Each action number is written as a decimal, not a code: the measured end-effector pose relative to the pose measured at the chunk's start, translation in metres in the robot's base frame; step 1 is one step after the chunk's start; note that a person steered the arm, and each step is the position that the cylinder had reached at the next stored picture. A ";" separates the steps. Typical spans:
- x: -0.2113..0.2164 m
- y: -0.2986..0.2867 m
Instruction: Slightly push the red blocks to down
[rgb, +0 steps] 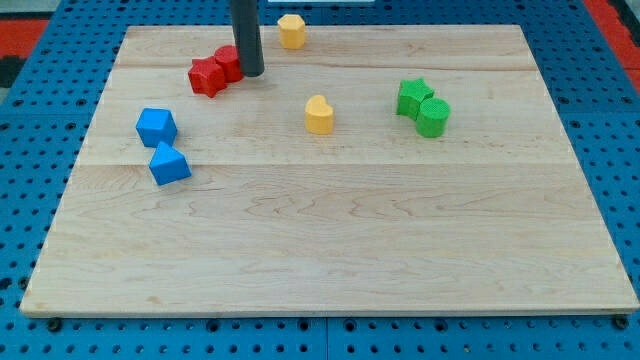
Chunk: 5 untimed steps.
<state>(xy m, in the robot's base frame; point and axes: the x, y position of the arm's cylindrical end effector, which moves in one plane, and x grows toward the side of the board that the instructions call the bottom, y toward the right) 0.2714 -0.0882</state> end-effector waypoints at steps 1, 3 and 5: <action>-0.047 0.010; 0.015 -0.050; -0.016 0.048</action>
<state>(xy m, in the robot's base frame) 0.2552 -0.0406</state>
